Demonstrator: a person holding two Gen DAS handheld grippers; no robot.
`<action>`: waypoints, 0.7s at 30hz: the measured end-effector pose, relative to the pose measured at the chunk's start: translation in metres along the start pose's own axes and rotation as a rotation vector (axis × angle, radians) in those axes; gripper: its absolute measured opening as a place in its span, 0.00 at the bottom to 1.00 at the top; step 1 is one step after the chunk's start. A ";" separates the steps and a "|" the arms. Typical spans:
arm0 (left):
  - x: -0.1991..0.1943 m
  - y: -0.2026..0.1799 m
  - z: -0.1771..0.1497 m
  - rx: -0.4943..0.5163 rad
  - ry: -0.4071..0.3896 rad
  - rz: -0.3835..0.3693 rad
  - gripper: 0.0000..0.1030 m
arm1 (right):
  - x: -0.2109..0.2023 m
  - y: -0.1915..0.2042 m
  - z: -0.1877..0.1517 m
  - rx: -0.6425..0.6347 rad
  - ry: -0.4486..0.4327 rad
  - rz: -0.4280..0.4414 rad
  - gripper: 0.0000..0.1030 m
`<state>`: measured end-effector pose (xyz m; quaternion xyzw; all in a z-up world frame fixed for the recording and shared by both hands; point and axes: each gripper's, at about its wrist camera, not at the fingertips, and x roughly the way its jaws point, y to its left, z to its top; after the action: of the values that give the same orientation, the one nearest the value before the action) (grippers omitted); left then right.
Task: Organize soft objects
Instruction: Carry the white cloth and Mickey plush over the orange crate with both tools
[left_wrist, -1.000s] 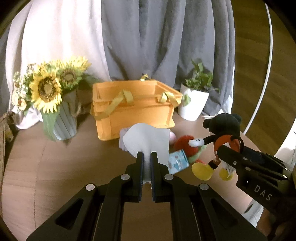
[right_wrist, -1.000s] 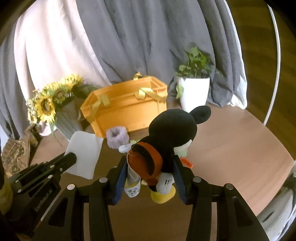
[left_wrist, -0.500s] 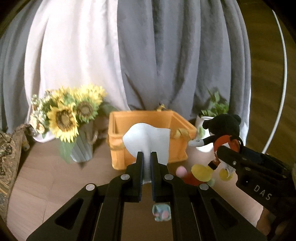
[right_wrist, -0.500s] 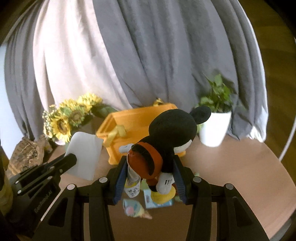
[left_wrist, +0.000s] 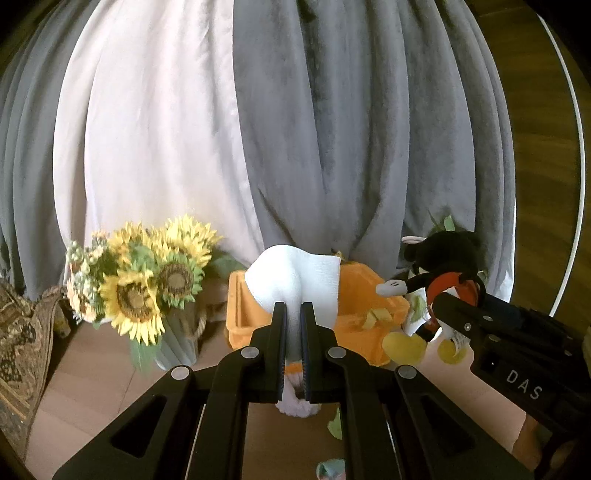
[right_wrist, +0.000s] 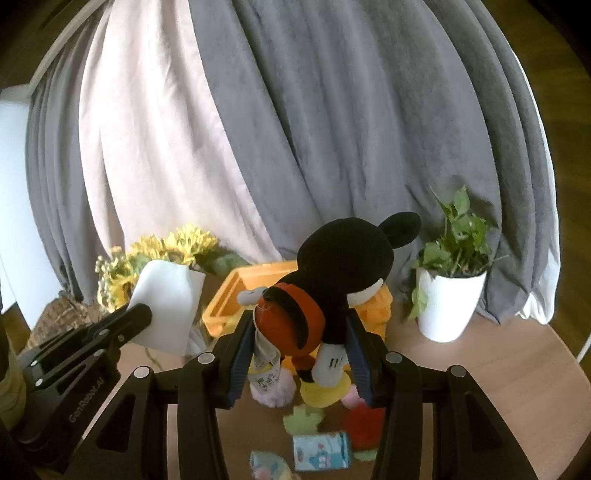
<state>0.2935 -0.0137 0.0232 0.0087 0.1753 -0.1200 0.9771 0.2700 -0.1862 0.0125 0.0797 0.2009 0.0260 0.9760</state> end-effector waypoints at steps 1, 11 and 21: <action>0.002 0.001 0.002 0.003 -0.002 0.000 0.09 | 0.002 0.000 0.002 0.001 -0.004 0.000 0.47; 0.040 0.012 0.019 0.015 -0.018 0.011 0.09 | 0.036 -0.005 0.023 0.010 -0.022 0.002 0.47; 0.084 0.021 0.032 0.023 -0.017 0.029 0.09 | 0.083 -0.010 0.037 0.033 -0.021 0.004 0.47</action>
<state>0.3857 -0.0148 0.0234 0.0216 0.1655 -0.1081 0.9800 0.3610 -0.1950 0.0120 0.0965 0.1911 0.0239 0.9765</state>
